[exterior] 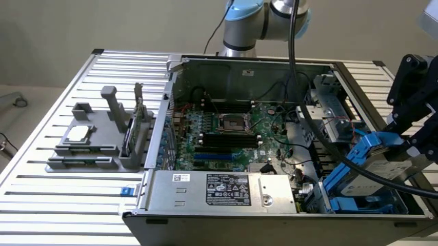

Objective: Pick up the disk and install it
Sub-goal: 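Insert the disk into the insertion slot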

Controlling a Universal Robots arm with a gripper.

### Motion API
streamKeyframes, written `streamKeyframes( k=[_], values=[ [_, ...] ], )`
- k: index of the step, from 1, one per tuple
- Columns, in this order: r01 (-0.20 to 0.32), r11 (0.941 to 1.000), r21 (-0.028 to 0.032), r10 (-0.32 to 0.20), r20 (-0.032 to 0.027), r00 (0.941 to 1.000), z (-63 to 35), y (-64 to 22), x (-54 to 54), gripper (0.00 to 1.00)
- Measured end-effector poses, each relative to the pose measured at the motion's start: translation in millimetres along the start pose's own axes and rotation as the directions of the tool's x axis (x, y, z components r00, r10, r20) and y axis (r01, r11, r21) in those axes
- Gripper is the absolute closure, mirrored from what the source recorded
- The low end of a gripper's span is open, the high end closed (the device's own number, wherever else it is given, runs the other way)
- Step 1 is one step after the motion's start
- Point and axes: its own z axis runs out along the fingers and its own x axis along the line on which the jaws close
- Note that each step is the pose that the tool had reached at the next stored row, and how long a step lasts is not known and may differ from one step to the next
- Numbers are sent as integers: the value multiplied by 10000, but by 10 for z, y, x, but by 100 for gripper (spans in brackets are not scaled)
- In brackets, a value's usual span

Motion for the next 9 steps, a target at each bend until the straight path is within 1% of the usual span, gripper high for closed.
streamKeyframes(
  k=[3,5,8,9],
  values=[
    [5,10000,-1,-5,75,10000,-1,-6,19,67],
    [8,10000,0,-8,109,9999,-2,-7,32,67],
    [9,10000,0,-9,117,9999,-3,-7,38,67],
    [9,10000,0,-9,114,9999,-4,-6,38,65]
  ],
)
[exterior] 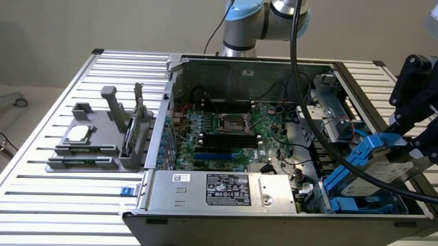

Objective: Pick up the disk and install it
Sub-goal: 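Insert the disk into the insertion slot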

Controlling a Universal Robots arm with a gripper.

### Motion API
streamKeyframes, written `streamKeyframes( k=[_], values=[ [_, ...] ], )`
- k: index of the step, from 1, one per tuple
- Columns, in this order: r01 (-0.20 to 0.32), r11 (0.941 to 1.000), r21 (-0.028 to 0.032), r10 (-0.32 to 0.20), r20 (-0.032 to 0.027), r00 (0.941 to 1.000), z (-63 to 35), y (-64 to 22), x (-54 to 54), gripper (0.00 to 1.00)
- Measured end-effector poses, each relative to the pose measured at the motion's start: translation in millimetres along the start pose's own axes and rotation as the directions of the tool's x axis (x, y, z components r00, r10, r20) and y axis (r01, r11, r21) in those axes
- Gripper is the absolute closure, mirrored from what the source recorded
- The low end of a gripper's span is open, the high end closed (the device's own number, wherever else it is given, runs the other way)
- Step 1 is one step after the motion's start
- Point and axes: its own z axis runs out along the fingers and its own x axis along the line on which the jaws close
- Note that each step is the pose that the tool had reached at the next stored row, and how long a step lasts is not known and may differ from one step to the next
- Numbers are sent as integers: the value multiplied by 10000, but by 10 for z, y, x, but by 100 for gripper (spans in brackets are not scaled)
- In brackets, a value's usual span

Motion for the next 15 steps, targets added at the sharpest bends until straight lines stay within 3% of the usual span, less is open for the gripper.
streamKeyframes(
  k=[1,3,15],
  values=[
    [0,10000,0,0,2,10000,1,0,2,65],
    [0,10000,-1,0,4,10000,1,0,4,53],
    [1,10000,-2,-1,23,10000,21,-5,14,53]
  ],
)
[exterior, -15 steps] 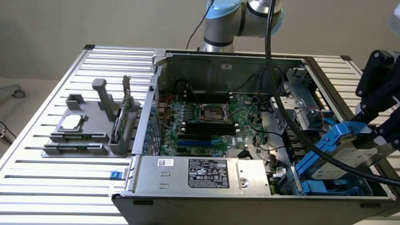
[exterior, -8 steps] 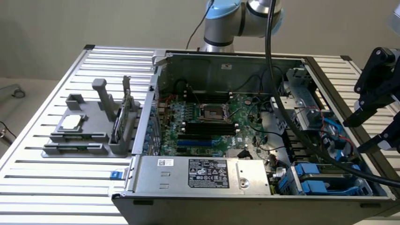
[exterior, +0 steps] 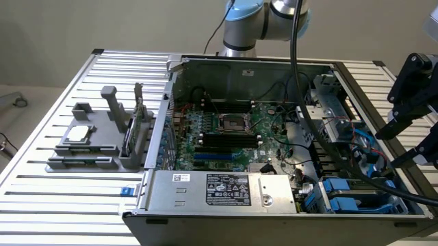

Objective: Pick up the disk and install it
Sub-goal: 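Insert the disk into the insertion slot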

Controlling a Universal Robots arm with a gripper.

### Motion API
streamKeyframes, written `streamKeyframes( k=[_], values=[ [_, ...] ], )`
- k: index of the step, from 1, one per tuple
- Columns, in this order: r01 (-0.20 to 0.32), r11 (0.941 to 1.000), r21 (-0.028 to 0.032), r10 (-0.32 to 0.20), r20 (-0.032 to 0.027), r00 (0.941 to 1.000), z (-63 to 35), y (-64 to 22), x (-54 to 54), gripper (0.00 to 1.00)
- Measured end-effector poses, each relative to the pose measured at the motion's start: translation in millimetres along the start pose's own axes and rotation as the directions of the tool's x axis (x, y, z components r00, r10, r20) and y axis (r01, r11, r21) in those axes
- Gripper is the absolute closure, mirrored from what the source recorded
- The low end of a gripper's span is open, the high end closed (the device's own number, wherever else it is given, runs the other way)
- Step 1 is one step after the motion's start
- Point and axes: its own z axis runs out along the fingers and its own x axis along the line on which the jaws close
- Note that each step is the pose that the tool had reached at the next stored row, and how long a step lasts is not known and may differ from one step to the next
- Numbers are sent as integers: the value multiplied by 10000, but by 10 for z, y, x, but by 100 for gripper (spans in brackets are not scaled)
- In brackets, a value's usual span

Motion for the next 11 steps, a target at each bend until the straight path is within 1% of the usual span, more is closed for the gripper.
streamKeyframes(
  k=[1,2,3,5,6,7,8,9,11],
  values=[
    [0,10000,0,0,2,10000,4,-1,0,55],
    [1,10000,1,-1,4,10000,7,-2,1,62],
    [1,10000,1,-1,5,10000,10,-4,1,62],
    [1,10000,0,-1,9,10000,14,-7,1,74],
    [1,10000,1,-1,12,10000,16,-8,2,74],
    [1,10000,1,-1,13,10000,17,-9,2,85],
    [1,10000,1,-1,14,10000,18,-10,2,85],
    [1,10000,1,-1,16,10000,18,-12,1,89],
    [3,10000,1,-3,20,10000,19,-19,1,89]
  ],
)
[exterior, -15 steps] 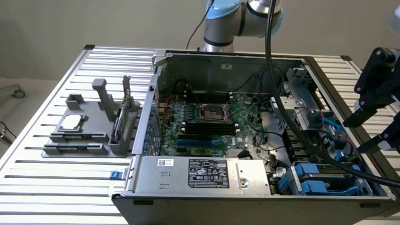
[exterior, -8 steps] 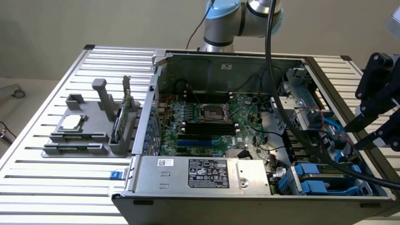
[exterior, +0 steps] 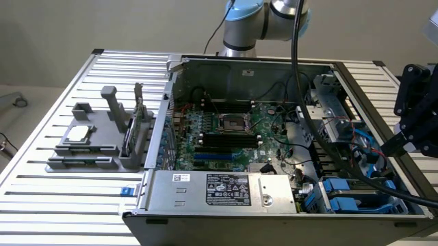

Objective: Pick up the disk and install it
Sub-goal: 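Insert the disk into the insertion slot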

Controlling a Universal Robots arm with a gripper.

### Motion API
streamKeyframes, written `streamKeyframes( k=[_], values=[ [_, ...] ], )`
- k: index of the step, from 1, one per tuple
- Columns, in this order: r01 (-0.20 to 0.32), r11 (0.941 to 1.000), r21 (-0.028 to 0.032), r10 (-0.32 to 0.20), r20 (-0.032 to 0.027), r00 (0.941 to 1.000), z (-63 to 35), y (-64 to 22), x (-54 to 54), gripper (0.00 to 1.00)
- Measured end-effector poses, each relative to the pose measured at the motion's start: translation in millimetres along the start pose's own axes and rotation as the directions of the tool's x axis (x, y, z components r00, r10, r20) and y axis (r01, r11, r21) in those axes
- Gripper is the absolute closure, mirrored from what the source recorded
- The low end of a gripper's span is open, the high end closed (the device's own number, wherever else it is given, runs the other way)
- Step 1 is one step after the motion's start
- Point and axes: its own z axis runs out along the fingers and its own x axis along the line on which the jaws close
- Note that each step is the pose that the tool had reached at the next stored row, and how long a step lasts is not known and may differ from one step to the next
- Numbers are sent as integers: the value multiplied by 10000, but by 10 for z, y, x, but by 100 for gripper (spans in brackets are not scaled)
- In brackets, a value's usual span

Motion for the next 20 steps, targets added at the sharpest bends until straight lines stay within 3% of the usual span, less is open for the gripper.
streamKeyframes(
  k=[17,20],
  values=[
    [-4,10000,-1,4,-2,10000,-1,2,0,89],
    [-375,9993,29,375,21,9993,9,3,0,76]
  ],
)
